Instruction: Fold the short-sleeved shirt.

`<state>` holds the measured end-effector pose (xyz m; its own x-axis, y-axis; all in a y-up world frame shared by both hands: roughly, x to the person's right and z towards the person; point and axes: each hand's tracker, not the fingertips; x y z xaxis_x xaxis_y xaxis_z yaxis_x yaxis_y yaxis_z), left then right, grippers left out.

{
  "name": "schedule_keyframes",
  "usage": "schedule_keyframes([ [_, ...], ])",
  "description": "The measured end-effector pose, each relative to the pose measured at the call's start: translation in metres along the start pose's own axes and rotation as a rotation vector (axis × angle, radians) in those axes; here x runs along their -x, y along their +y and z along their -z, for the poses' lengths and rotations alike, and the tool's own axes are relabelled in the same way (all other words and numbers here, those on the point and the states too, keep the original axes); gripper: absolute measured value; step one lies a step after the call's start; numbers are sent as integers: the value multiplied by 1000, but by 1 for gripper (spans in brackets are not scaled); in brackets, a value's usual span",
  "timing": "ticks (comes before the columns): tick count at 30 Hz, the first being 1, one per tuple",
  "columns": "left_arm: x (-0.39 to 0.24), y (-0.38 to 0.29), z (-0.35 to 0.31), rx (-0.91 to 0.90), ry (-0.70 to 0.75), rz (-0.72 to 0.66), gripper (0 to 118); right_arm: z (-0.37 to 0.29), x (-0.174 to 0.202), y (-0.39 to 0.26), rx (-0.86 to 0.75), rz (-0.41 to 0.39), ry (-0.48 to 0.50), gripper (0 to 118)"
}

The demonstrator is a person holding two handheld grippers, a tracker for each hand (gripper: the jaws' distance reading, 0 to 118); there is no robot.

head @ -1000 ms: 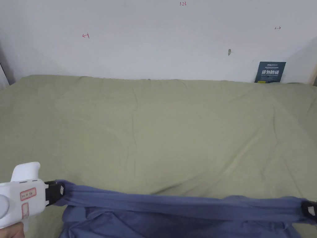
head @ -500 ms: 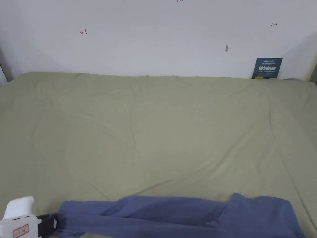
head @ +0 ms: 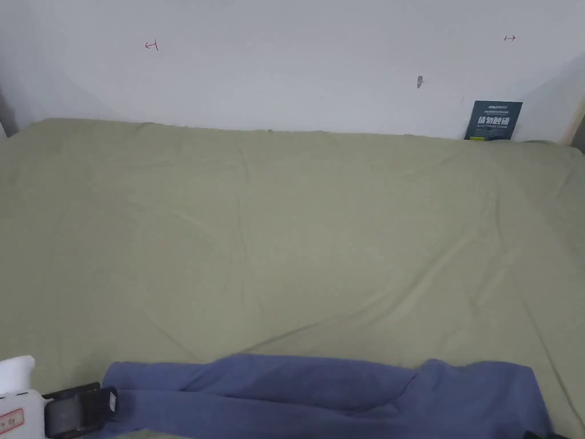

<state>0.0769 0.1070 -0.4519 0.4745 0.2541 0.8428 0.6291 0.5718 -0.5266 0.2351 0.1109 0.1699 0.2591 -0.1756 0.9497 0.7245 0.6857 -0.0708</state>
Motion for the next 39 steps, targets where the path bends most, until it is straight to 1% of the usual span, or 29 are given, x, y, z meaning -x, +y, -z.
schedule_keyframes([
  [1, 0, 1, -7, -26, -24, -6, 95, -8, 10, 0, -41, 6, 6, 99],
  [2, 1, 3, -12, -24, -37, -18, 67, -19, 21, -2, -117, -13, 15, 61],
  [3, 3, 4, -14, -34, -40, -34, 21, -25, 31, -3, -151, -32, -9, 12],
  [4, 4, 6, -16, -41, -48, -19, 0, -32, 49, -2, -190, -47, -69, 0],
  [5, 4, 7, -15, -42, -38, -15, 0, -40, 60, -6, -287, -51, -86, 0],
  [7, 7, 8, -17, -57, -43, -38, 0, -49, 79, -8, -287, -74, -66, 0],
  [9, 15, 12, -12, -37, -93, -117, 0, -56, 94, -11, -361, -97, -88, 0],
  [10, 19, 14, -10, -41, -98, -125, 0, -60, 102, -12, -378, -111, -89, 0],
  [12, 36, 25, 2, -19, -117, -140, 0, -63, 112, -15, -394, -114, -97, 0],
  [14, 48, 33, 17, 41, -207, -178, 0, -66, 119, -16, -415, -132, -106, 0],
  [16, 54, 36, 30, 82, -259, -200, 0, -69, 125, -20, -443, -145, -121, 0],
  [18, 61, 42, 44, 121, -299, -209, 0, -72, 128, -23, -490, -143, -149, 0],
  [20, 66, 46, 54, 162, -369, -230, 0, -76, 132, -26, -519, -142, -176, 0],
  [21, 68, 49, 59, 185, -406, -238, 0, -77, 132, -28, -542, -125, -204, 0],
  [22, 69, 52, 61, 165, -420, -226, 17, -77, 132, -27, -532, -129, -206, 0],
  [23, 70, 54, 62, 171, -442, -200, 53, -76, 131, -25, -521, -130, -202, 0],
  [24, 72, 56, 67, 187, -474, -199, 104, -75, 131, -25, -508, -128, -205, 0],
  [25, 72, 57, 77, 246, -514, -206, 117, -74, 130, -25, -506, -123, -207, 0],
  [26, 76, 63, 76, 131, -551, -334, 116, -72, 129, -24, -494, -122, -203, 0],
  [27, 74, 57, 78, 238, -555, -280, 116, -70, 129, -24, -485, -122, -208, 0],
  [28, 72, 58, 84, 280, -546, -293, 115, -69, 131, -24, -482, -127, -213, 0],
  [30, 67, 55, 93, 289, -575, -274, 114, -68, 131, -23, -475, -124, -212, 0],
  [31, 70, 54, 109, 307, -596, -273, 113, -67, 132, -22, -471, -117, -211, 0],
  [33, 61, 51, 123, 343, -657, -279, 113, -65, 134, -21, -465, -117, -210, 0],
  [34, 55, 50, 128, 321, -682, -276, 113, -64, 135, -20, -460, -121, -210, 0],
  [36, 49, 48, 137, 340, -738, -282, 113, -62, 139, -19, -452, -132, -206, 0],
  [37, 44, 48, 142, 349, -755, -305, 113, -62, 140, -18, -451, -135, -202, 0],
  [38, 41, 49, 144, 346, -743, -303, 113, -62, 141, -18, -449, -135, -195, 0],
  [39, 42, 50, 143, 341, -745, -297, 110, -61, 142, -17, -447, -136, -194, 0],
])
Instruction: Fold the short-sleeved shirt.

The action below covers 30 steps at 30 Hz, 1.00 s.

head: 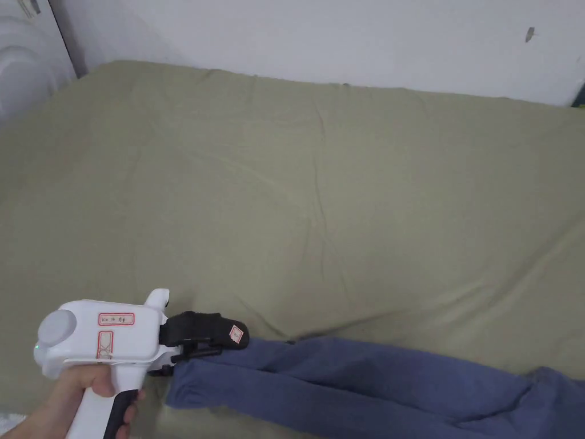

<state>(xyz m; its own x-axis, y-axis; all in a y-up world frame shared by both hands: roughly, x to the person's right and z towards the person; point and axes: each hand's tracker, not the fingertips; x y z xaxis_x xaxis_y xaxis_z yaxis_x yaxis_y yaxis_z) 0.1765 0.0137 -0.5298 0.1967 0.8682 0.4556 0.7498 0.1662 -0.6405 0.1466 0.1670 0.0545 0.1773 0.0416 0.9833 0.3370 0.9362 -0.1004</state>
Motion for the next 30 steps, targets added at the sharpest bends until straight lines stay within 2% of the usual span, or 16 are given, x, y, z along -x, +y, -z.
schedule_keyframes([
  [1, -1, 1, -1, -38, 40, 4, 83, 0, 0, -1, 1, 2, 1, 0],
  [2, 0, 1, 6, -32, 141, 11, 23, -1, -1, -1, 0, 8, 7, 0],
  [3, 3, 0, 9, -32, 189, 30, 13, -1, -1, -1, -2, 10, 9, 0],
  [5, 7, 6, 2, -30, 97, 10, 12, -1, -1, 1, 1, 12, 17, 0],
  [7, -1, 8, -7, -66, 160, 49, 12, -3, -2, 2, -5, 16, 23, 0],
  [10, -22, 0, -21, -102, 148, 55, 12, -4, -3, 3, -8, 20, 31, 0],
  [16, -47, 8, -80, -186, 276, 81, 12, -5, -6, 5, -31, 30, 50, 0],
  [20, -65, 10, -110, -233, 429, 96, 12, -3, -7, 5, -34, 36, 73, 0],
  [25, -112, -3, -94, -224, 495, 115, 12, -6, -13, 1, -40, 58, 89, 0],
  [30, -174, -22, -50, -213, 575, 210, 12, -12, -22, -3, -47, 67, 89, 0],
])
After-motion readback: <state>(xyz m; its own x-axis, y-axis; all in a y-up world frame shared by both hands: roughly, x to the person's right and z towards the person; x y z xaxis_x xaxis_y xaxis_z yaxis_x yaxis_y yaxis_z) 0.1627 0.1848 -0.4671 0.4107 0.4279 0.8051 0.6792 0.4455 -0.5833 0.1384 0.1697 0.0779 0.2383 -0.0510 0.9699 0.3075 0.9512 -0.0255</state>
